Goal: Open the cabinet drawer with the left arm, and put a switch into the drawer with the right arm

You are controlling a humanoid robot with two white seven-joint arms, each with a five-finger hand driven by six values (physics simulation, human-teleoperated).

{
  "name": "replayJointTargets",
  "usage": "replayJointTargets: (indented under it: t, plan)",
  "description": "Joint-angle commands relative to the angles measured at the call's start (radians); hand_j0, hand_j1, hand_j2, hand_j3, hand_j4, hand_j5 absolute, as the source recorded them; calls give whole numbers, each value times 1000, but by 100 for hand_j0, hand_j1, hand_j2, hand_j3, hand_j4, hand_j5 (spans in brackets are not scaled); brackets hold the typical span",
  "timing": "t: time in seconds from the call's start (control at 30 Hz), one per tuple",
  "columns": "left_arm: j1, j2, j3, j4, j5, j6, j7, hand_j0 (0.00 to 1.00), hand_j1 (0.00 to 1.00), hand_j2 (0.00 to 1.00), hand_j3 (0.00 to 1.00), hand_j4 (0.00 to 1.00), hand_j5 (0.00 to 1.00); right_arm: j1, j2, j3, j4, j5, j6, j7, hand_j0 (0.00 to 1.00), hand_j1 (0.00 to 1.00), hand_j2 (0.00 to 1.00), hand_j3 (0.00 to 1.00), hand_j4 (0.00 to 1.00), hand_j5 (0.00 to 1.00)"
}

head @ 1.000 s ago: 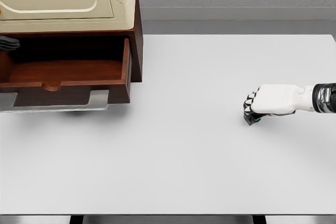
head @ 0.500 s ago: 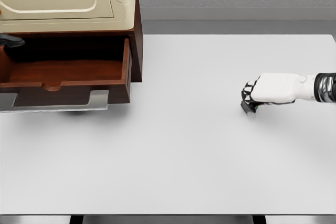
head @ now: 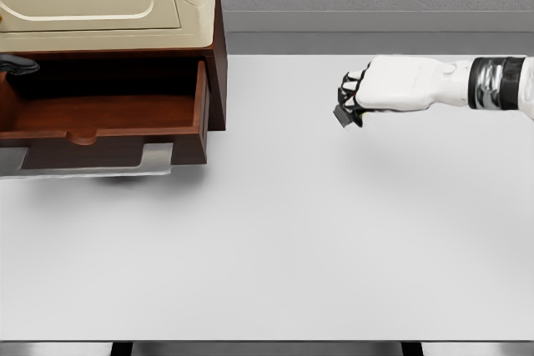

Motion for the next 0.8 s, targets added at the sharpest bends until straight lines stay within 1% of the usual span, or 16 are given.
replayJointTargets:
  t: [0.0,0.2,0.37,0.43,0.53,0.6,0.7,0.73,0.77]
  plan:
    - [0,0,-1,1,9,4,0,100,100,100,100,100,100,-2,29,1,0,-6,3,-1,35,35,35,35,35,35]
    - [0,0,1,1,7,2,0,100,100,100,100,100,100,-66,80,3,0,-6,3,-1,35,35,35,35,35,35]
    - [0,0,1,2,7,2,0,100,100,100,100,100,100,-123,147,20,0,-9,3,-1,35,35,35,35,35,35]
    - [0,0,1,2,7,4,0,100,100,100,100,100,100,-130,173,21,0,-9,3,-1,35,35,35,35,35,35]
    - [0,0,1,2,7,4,0,100,100,100,100,100,100,-181,230,58,0,-9,3,-1,35,35,35,35,35,35]
    - [0,0,1,4,6,4,0,100,100,100,100,100,100,-198,273,66,0,-9,3,-1,35,35,35,35,35,35]
    - [0,0,1,4,6,4,0,100,100,100,100,100,100,-235,367,107,15,-4,3,-1,35,35,35,35,35,35]
    - [0,0,1,4,6,4,0,100,100,100,100,100,100,-244,393,113,25,-1,3,-1,35,35,35,35,35,35]
    - [0,0,1,4,6,4,0,100,100,100,100,100,100,-262,432,129,43,2,3,-1,36,36,36,36,36,36]
